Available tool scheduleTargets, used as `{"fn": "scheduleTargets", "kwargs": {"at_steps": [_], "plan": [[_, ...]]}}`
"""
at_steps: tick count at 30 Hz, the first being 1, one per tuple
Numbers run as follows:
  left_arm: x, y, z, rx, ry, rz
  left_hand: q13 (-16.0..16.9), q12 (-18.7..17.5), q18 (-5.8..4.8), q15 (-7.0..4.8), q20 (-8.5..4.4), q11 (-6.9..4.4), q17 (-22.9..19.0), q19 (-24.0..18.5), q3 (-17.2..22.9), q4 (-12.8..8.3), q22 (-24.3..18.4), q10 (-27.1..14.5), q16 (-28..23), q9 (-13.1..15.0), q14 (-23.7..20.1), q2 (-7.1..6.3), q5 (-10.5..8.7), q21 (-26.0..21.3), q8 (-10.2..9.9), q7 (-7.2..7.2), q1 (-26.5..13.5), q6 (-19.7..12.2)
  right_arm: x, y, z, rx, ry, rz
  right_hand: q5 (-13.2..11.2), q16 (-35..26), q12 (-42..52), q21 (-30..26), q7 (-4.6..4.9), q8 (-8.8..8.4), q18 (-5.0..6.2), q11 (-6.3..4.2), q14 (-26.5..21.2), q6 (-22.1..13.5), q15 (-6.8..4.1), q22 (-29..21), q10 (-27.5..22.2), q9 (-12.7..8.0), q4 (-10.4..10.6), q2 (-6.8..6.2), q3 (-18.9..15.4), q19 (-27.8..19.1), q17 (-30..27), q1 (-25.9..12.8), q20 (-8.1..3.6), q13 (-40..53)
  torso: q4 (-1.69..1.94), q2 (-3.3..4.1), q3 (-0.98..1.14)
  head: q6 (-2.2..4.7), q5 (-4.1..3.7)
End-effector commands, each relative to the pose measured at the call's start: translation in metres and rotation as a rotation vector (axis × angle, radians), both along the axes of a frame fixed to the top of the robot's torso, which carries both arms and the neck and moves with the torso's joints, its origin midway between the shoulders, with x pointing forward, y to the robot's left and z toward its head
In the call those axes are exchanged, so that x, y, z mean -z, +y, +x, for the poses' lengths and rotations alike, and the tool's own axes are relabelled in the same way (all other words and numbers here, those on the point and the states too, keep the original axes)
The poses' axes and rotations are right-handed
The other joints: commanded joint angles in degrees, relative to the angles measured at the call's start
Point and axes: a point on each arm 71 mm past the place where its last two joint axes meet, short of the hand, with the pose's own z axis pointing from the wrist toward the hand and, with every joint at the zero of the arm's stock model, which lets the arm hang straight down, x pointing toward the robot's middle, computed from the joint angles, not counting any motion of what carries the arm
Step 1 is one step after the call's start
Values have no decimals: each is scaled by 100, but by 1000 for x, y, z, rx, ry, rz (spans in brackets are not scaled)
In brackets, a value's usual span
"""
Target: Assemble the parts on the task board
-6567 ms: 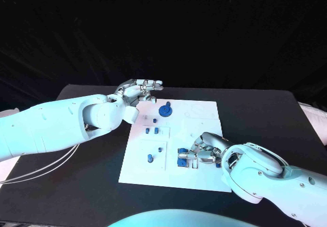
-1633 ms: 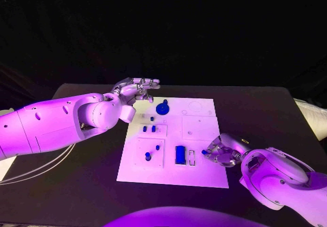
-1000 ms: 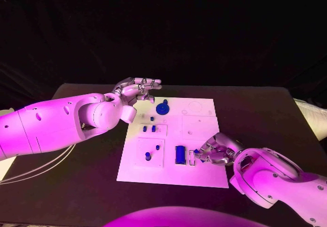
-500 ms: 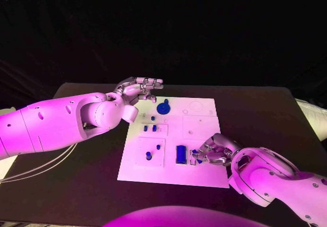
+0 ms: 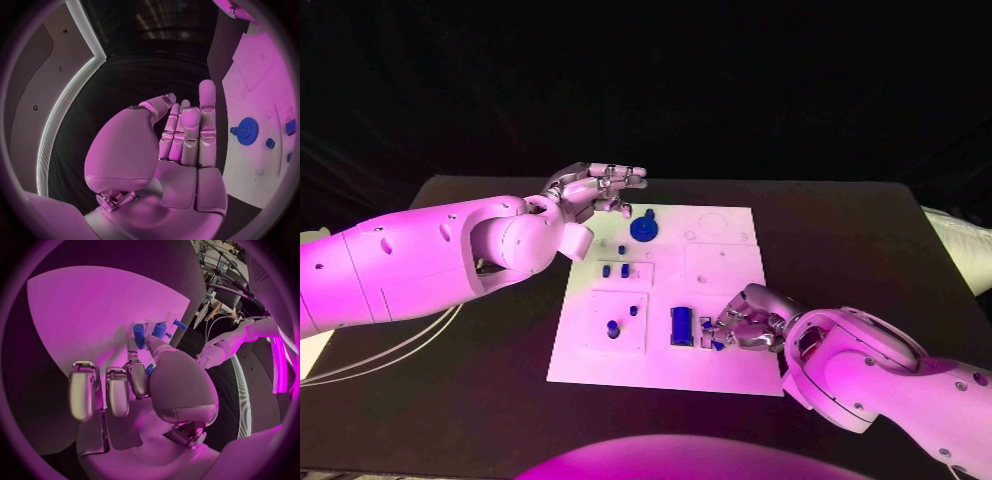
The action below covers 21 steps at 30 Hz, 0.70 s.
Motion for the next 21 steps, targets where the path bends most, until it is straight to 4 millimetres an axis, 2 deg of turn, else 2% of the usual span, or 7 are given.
{"fn": "scheduleTargets", "kwargs": {"at_steps": [1, 9, 16, 21], "plan": [[-2, -3, -1, 26, -16, -4, -1, 40, 66, 0, 0, 6, -5, -18, -23, -21, -9, -41, 28, 7, -38, -1, 15, -18, 34, 18, 0, -38, 1, 1, 0, -26, 5, -32, -59, -5, -38, -20, -10, 31, -32, -41, 543, 33, -51, 36, 147, 27, 22, -17, -49, 105, 1258, -83, -42, 525, 6, 2, 0, -5, -3], [-2, -4, -1, 27, -16, -3, -2, 43, 66, 1, 1, 6, -10, -19, -28, -19, -10, -45, 29, 7, -39, -3, 15, -19, 36, 17, -7, -39, -1, 4, 2, -36, -6, -36, -32, -4, -70, -17, -27, 69, -34, -57, 544, 54, -67, 46, 160, 90, 143, 16, -190, 111, 1261, -219, -59, 503, 9, 0, 0, -8, -2], [-2, -3, -1, 27, -15, -3, -2, 43, 66, 1, 1, 6, -10, -19, -28, -19, -10, -45, 29, 7, -39, -3, 15, -19, 36, 17, -7, -39, -1, 6, 2, -47, -6, -39, 24, -1, 119, -17, -81, 173, -35, -97, 545, 159, -96, 52, 220, 193, 274, 109, -323, 117, 1267, -323, -82, 609, -4, -3, -4, -7, 6], [-2, -3, -1, 27, -15, -3, -2, 43, 66, 1, 1, 6, -10, -19, -28, -19, -10, -45, 29, 7, -39, -3, 15, -19, 36, 17, -7, -39, -1, 7, 2, -55, -7, -43, -14, -3, 144, -19, -94, 220, -35, -110, 545, 170, -111, 53, 230, 251, 367, 106, -446, 118, 1266, -413, -99, 628, 1, -2, -1, -4, 5]]}}
